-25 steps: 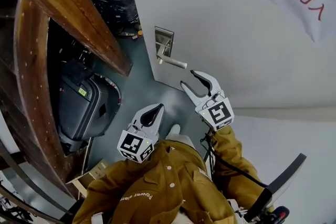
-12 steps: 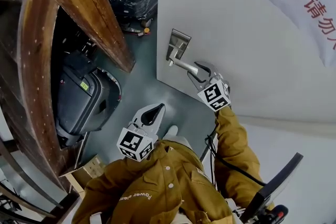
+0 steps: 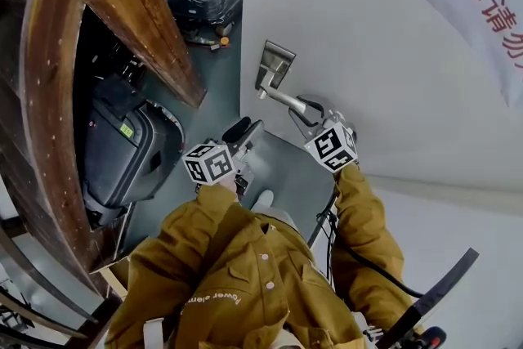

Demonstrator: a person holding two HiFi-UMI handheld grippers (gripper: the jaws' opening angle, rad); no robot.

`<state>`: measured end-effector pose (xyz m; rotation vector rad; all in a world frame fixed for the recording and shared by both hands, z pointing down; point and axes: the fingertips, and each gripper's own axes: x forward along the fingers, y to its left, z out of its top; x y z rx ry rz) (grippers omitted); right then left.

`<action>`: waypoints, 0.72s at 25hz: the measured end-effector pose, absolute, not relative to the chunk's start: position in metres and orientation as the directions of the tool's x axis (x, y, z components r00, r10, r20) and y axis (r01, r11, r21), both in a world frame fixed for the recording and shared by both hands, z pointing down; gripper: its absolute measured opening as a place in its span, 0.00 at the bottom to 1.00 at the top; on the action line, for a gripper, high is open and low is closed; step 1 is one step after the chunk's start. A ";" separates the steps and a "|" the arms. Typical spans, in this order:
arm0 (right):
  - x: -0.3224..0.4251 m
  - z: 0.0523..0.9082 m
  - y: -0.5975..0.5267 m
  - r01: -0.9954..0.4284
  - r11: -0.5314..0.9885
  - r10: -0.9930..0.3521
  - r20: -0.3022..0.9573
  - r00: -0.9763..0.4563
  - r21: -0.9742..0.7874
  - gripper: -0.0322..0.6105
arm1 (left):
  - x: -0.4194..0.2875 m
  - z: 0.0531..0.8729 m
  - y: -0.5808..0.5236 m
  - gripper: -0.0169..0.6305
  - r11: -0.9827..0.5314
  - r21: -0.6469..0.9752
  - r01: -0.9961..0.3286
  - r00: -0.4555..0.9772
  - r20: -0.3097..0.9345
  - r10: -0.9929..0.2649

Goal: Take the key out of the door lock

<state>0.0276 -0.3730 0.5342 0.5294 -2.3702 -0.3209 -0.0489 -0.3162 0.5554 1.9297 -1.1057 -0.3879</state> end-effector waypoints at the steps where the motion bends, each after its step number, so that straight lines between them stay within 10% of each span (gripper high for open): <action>1: 0.027 0.534 -0.373 -0.288 0.887 -0.454 0.567 -0.687 0.361 0.25 | -0.052 0.562 -0.330 0.35 -0.208 0.850 -0.484 0.544 0.106 -0.832; 18: 0.029 0.535 -0.375 -0.314 0.870 -0.488 0.580 -0.652 0.379 0.26 | -0.053 0.617 -0.413 0.07 -0.058 0.992 -0.110 0.445 -0.003 -0.896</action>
